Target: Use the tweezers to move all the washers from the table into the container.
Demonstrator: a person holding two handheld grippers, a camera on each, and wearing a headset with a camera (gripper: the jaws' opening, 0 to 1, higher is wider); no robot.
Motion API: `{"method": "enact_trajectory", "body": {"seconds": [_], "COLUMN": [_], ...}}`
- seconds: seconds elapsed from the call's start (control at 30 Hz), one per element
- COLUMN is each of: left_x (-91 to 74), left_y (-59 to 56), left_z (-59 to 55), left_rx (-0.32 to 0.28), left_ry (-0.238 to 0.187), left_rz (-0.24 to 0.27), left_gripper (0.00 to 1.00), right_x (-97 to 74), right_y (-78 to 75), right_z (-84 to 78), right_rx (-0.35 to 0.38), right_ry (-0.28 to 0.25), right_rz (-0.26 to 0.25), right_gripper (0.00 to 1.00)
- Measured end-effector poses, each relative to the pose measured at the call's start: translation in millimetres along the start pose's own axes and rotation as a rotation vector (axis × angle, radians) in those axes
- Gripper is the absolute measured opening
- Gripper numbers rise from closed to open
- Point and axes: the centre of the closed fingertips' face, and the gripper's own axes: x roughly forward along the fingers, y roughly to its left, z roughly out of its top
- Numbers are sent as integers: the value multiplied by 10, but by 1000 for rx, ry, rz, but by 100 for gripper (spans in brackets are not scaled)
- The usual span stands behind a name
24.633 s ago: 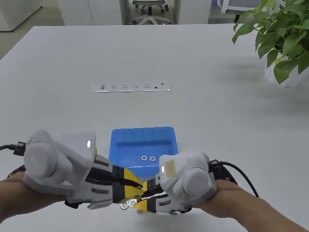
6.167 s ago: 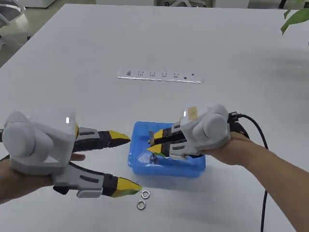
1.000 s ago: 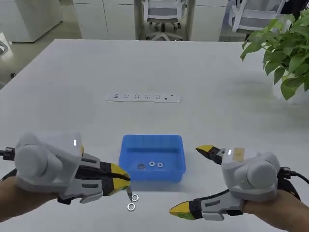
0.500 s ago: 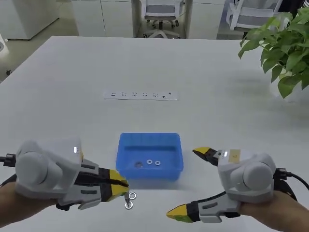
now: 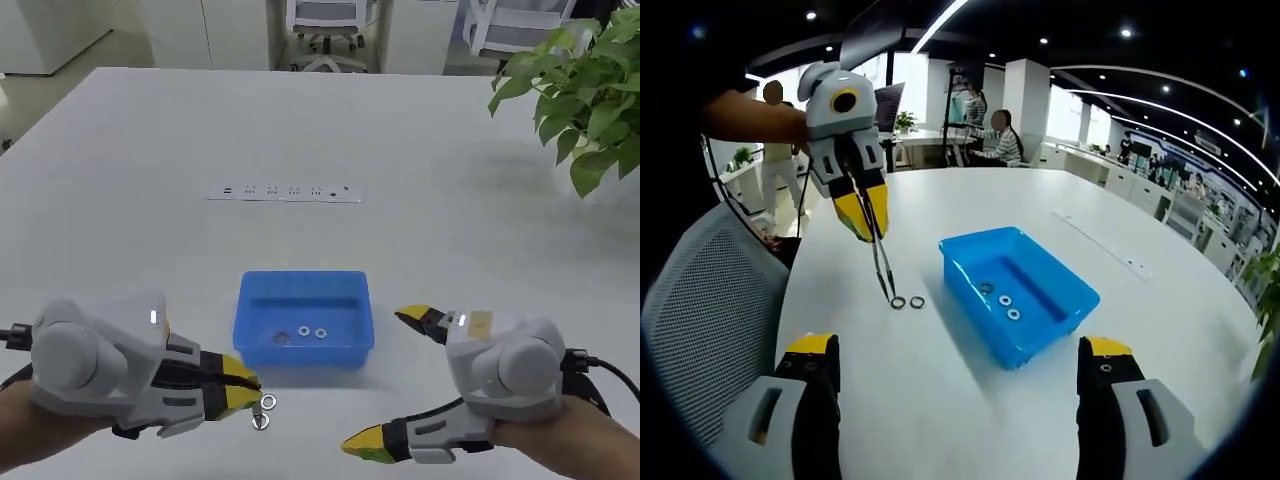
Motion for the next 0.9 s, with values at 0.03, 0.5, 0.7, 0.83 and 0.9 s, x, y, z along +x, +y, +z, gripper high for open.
{"method": "enact_trajectory", "body": {"seconds": [0.03, 0.5, 0.7, 0.83, 0.9], "left_x": [4, 42, 36, 44, 44], "left_y": [5, -5, 1, -4, -26], "left_z": [-2, -13, 8, -6, -31], "left_rx": [1, -4, 1, -5, 2], "left_ry": [0, -2, -5, -3, 10], "left_rz": [0, -19, -21, -26, -35], "left_gripper": [6, 6, 6, 6, 6], "right_x": [0, 10, 30, 37, 36], "right_y": [0, 21, 24, 32, 42], "right_z": [-2, -64, -47, -47, -42], "right_rx": [-2, 9, 8, 5, 5], "right_ry": [0, 14, 14, 16, 14], "right_rz": [0, 8, 12, 16, 19], "right_gripper": [100, 99, 99, 99, 99]}}
